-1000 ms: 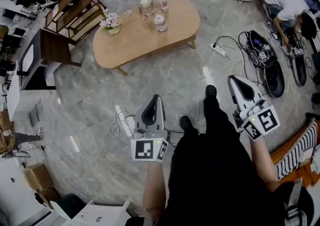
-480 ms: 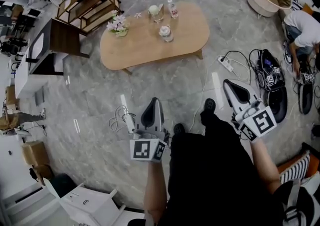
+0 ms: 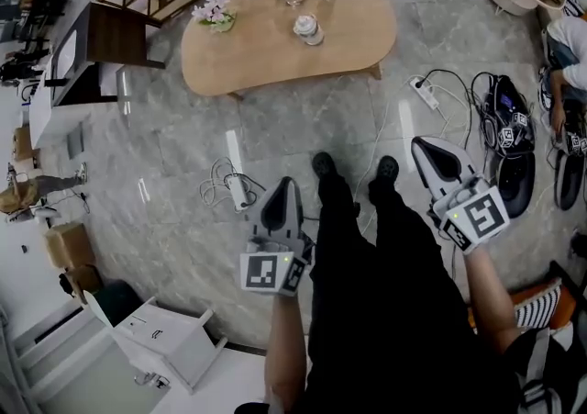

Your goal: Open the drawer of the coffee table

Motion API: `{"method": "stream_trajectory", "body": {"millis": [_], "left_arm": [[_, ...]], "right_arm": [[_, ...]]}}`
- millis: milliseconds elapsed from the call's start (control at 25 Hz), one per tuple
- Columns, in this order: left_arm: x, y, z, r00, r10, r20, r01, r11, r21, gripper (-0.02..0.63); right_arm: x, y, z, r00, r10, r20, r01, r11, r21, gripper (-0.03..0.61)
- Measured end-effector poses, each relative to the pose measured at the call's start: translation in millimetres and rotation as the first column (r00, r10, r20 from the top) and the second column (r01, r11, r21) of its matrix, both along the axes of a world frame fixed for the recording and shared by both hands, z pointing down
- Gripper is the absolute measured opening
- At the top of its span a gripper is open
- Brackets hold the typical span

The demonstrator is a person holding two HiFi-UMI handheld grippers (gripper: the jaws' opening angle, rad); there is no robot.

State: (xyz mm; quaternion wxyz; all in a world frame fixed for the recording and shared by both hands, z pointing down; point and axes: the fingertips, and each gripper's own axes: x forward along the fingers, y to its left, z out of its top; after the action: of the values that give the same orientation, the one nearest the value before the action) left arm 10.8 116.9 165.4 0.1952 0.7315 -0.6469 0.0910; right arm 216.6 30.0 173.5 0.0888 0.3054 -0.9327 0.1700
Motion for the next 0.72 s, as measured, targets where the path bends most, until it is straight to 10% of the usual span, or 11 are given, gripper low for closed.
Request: {"method": "stream_trajectory", "body": {"millis": [720], "left_arm": [[-71.7, -51.1, 9.6, 0.990, 0.140, -0.024, -0.139, 0.989, 0.049, 0.020]], "right_arm": [[-67.2, -24.3, -18.9, 0.990, 0.083, -0.113, -0.078, 0.996, 0.051, 0.012]]}}
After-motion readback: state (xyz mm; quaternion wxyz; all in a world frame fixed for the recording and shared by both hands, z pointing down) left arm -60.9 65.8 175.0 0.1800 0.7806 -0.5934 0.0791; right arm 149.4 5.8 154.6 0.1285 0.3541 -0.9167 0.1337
